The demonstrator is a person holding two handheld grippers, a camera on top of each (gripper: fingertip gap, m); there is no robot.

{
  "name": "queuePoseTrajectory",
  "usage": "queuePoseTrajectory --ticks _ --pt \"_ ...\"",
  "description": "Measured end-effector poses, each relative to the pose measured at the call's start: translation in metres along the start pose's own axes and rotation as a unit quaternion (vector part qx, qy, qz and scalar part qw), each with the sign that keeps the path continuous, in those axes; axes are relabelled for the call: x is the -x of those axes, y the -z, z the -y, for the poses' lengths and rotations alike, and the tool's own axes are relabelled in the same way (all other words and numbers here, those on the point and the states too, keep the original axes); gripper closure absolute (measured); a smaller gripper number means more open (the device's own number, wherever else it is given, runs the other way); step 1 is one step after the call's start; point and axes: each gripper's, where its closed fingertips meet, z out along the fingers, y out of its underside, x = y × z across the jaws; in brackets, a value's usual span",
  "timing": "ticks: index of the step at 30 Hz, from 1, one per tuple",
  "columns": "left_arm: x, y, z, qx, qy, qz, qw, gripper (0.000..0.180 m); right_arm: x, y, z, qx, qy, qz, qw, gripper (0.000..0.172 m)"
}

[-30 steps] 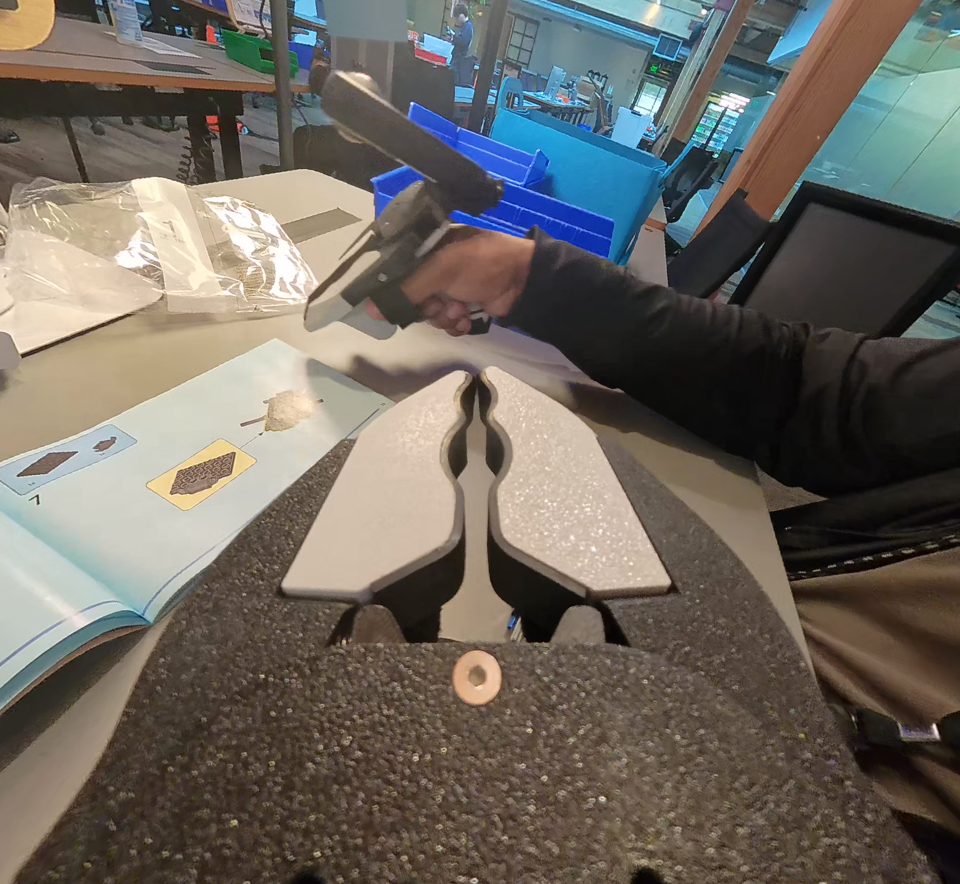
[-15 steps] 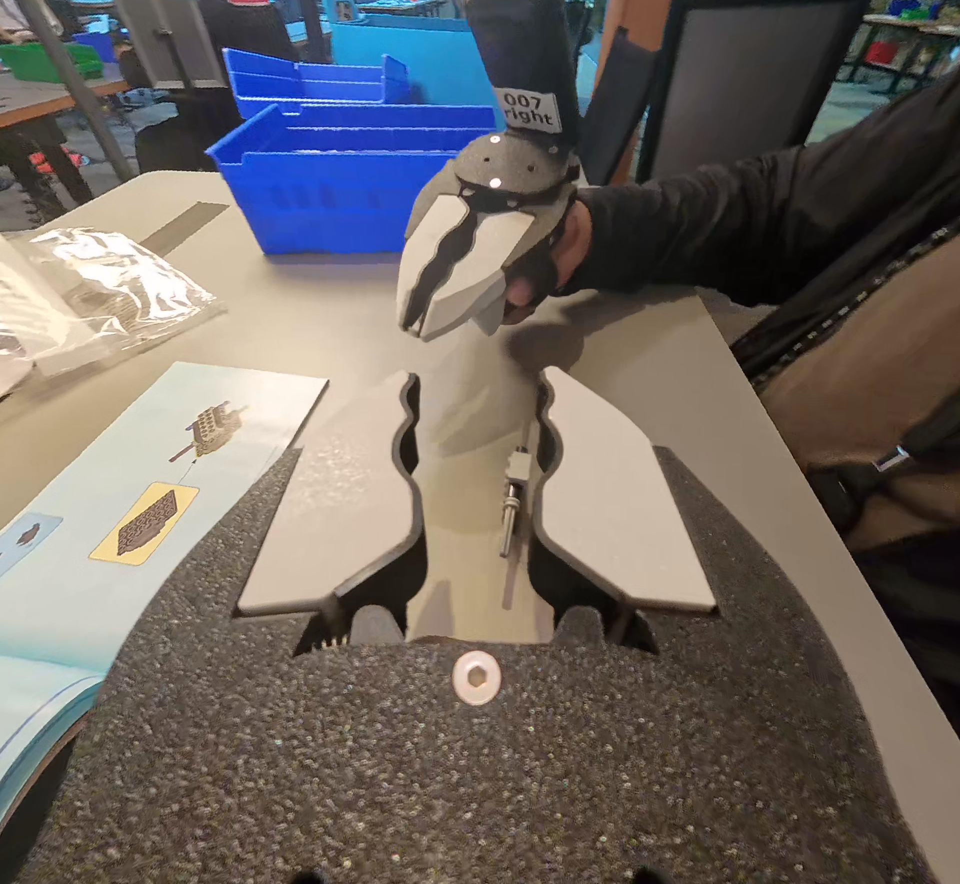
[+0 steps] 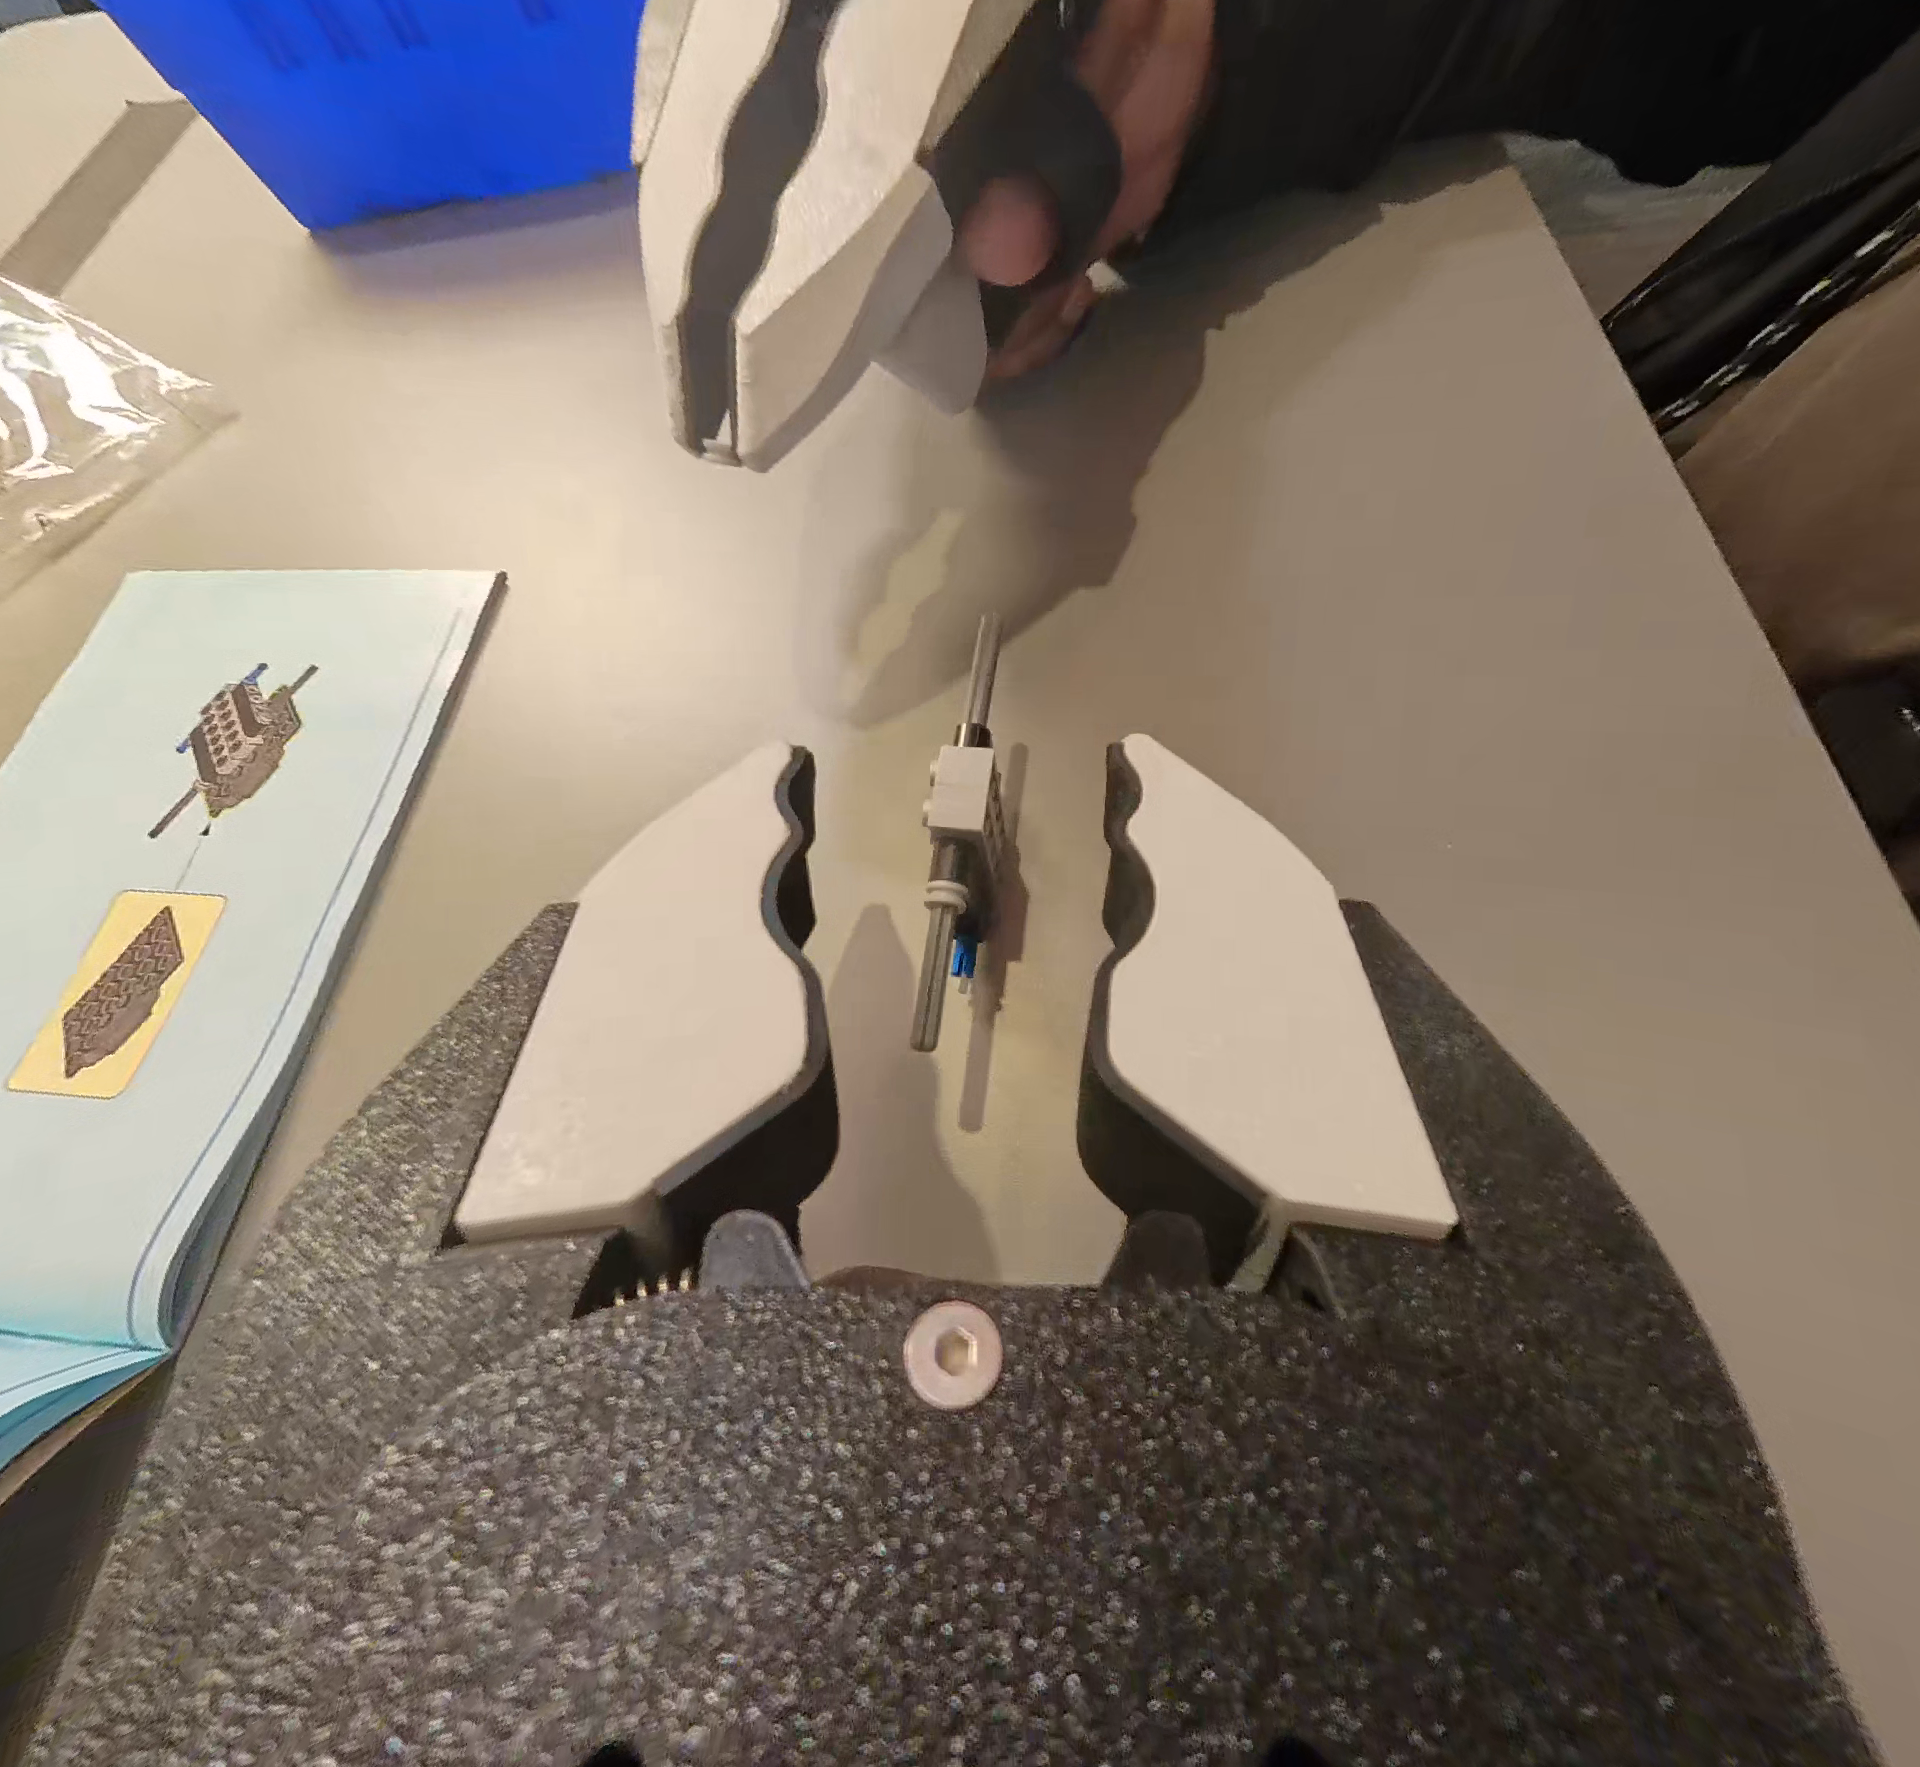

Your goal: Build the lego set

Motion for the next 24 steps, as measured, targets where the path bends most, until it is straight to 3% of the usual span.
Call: queuePoseTrajectory --ticks 11,16,18,24 --pt "0.001 -0.011 -0.008 0.042 -0.021 0.017 0.999 0.135 0.02 -0.004 -0.006 0.018 -0.015 0.057 0.998 0.164" --pt "-0.002 -0.02 -0.007 0.046 -0.027 0.014 0.998 0.148 0.024 -0.004 -0.006 0.018 -0.013 0.068 0.997 0.164" --pt "0.0 -0.022 -0.009 0.053 -0.027 0.022 0.998 0.161 0.024 -0.003 -0.005 0.015 -0.016 0.069 0.997 0.164" --pt "0.001 -0.016 -0.013 0.059 -0.033 0.025 0.997 0.146 0.024 -0.002 -0.004 0.009 -0.022 0.076 0.997 0.164"
